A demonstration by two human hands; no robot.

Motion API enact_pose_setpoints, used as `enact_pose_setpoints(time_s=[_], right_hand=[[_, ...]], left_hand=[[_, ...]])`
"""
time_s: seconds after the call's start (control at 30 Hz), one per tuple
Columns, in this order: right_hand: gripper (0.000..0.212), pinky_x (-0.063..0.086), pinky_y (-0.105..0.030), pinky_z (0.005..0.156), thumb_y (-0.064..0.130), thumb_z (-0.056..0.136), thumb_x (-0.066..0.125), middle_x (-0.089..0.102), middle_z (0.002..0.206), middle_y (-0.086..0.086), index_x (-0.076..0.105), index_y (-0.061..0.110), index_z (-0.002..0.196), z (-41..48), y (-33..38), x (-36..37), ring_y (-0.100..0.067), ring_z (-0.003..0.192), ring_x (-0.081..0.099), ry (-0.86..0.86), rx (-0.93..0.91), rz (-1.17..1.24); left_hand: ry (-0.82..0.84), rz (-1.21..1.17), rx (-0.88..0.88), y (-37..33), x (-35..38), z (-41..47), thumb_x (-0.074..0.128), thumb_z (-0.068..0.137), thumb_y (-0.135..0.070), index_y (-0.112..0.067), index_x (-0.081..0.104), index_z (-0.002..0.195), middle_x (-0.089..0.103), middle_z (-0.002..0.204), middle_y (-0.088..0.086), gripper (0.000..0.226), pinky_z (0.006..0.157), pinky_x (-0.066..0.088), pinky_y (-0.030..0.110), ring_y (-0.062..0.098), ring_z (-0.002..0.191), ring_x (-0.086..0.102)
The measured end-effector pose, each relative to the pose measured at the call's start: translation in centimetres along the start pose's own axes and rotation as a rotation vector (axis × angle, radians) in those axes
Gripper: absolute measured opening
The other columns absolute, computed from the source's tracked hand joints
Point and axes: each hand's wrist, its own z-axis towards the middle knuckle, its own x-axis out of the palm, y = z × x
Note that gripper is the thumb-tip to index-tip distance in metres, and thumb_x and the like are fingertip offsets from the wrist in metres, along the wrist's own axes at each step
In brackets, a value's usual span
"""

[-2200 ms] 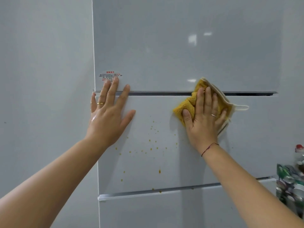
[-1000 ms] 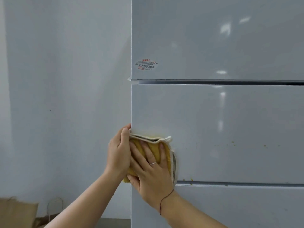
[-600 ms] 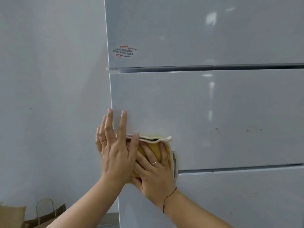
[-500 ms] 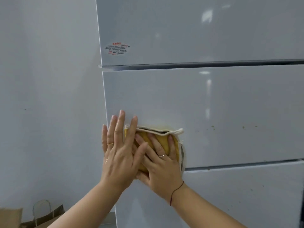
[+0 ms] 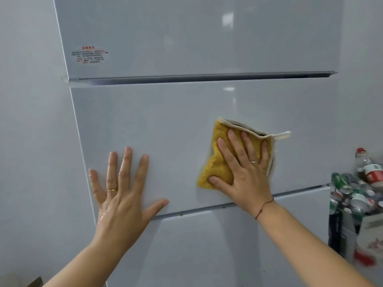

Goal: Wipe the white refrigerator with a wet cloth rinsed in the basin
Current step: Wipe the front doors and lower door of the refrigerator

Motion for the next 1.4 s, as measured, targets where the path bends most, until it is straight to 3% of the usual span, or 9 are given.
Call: enact_pose_setpoints(time_s=[0.3,0.43,0.6,0.8,1.03,1.4], right_hand=[[0.081,-0.003,-0.059,0.114,0.079,0.084,0.019,0.007,0.161,0.001,0.002,0.037,0.151,-1.4,-7.9,-1.0,-0.021,0.148,-0.001,0.003,0.236,0.010],[0.082,-0.005,-0.057,0.114,0.079,0.084,0.015,0.002,0.161,0.001,-0.004,0.036,0.151,-3.1,-11.4,-1.0,-0.019,0.147,-0.004,0.005,0.365,0.026],[0.080,-0.006,-0.057,0.114,0.073,0.089,0.011,0.002,0.161,-0.006,0.000,0.025,0.152,-6.3,-14.6,-0.1,-0.021,0.147,-0.005,0.003,0.430,0.032],[0.079,0.007,-0.063,0.114,0.067,0.093,0.014,0.003,0.160,-0.012,0.003,0.016,0.152,-10.9,-16.2,1.4,-0.029,0.147,0.000,-0.043,0.521,0.096],[0.080,-0.001,-0.059,0.116,0.066,0.093,0.009,0.002,0.161,-0.007,0.005,0.012,0.152,-12.3,-10.6,3.3,-0.024,0.148,-0.001,-0.125,0.748,0.151],[0.075,0.002,-0.059,0.115,0.063,0.094,0.012,0.002,0.161,-0.008,-0.003,0.019,0.153,-11.0,3.5,4.3,-0.031,0.148,0.003,-0.025,0.645,0.096]], left_hand=[[-0.037,0.054,0.188,-5.9,0.6,2.2,0.041,0.078,-0.067,-0.021,0.023,0.151,0.014,0.160,0.008,0.088,0.109,0.004,0.072,0.034,0.148,0.007],[-0.060,0.060,0.204,-7.5,1.6,2.8,0.060,0.075,-0.064,-0.019,0.027,0.150,0.016,0.160,0.010,0.093,0.106,0.003,0.075,0.035,0.148,0.007],[-0.036,0.076,0.197,-7.7,2.1,2.9,0.040,0.076,-0.069,-0.020,0.025,0.151,0.011,0.161,0.010,0.091,0.106,-0.002,0.074,0.034,0.148,0.002],[-0.041,0.061,0.194,-7.7,2.2,2.7,0.039,0.075,-0.068,-0.020,0.024,0.152,0.008,0.161,0.009,0.092,0.105,-0.003,0.074,0.034,0.148,0.000],[-0.038,0.021,0.209,-7.7,1.9,2.7,0.036,0.082,-0.067,-0.021,0.027,0.151,0.011,0.161,0.008,0.083,0.106,-0.002,0.073,0.032,0.148,0.001],[-0.064,-0.107,0.246,-6.9,1.4,2.4,0.029,0.094,-0.053,-0.014,0.036,0.147,0.016,0.160,0.008,0.066,0.110,-0.002,0.067,0.028,0.149,0.006]])
